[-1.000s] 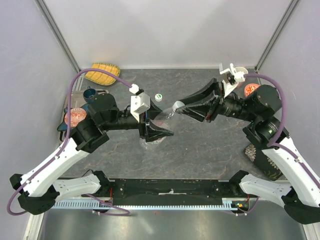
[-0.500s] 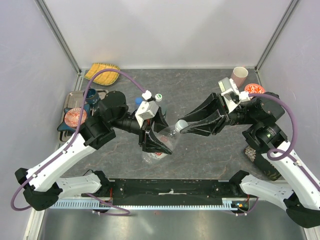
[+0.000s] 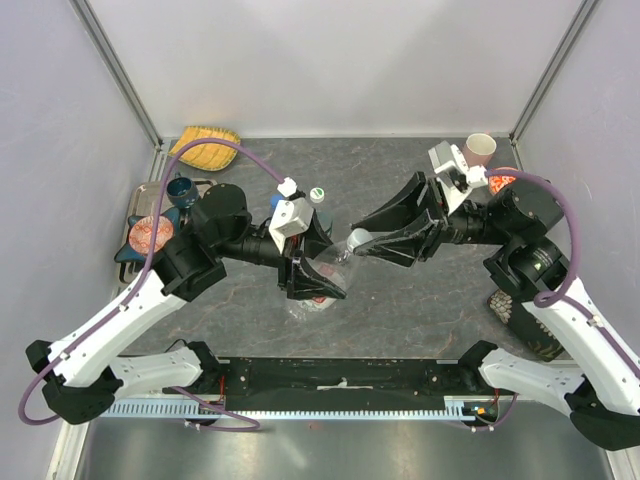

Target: Unscrew the bottle caps

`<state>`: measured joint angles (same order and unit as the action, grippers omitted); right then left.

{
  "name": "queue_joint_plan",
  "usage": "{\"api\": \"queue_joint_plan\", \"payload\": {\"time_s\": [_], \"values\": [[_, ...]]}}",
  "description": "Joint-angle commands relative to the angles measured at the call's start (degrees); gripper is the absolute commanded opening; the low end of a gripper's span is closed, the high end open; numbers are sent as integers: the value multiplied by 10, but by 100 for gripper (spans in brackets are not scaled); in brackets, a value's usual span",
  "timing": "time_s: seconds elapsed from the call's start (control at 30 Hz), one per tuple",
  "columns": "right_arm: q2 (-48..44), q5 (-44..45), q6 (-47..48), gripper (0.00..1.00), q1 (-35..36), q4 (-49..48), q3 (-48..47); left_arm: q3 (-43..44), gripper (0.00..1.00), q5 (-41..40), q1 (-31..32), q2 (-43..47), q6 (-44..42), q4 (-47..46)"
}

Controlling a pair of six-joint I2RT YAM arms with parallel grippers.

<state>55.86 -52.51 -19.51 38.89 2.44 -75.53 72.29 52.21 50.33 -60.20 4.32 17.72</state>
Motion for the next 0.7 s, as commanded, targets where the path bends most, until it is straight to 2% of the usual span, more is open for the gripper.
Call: {"api": "queue_joint_plan", "payload": {"time_s": [0.0, 0.07, 0.1, 0.27, 0.43, 0.53, 0.67], "values": [[12, 72, -4, 74, 5, 44, -31, 7, 37, -61, 3, 14, -38, -13], [13, 97, -6, 87, 5, 49, -37, 6, 38, -72, 3, 16, -41, -12], [15, 103, -7, 98, 5, 51, -43, 6, 38, -77, 3, 15, -42, -11], [25, 132, -18, 98, 5, 61, -65, 7, 38, -113, 3, 11, -42, -13], [32, 241, -40, 98, 4, 74, -92, 12, 39, -193, 4, 1, -57, -17], [43, 336, -69, 98, 5, 96, -117, 17, 43, -262, 6, -5, -59, -23], [58, 432, -98, 98, 5, 125, -136, 26, 43, -406, 16, -14, -67, -37]]}}
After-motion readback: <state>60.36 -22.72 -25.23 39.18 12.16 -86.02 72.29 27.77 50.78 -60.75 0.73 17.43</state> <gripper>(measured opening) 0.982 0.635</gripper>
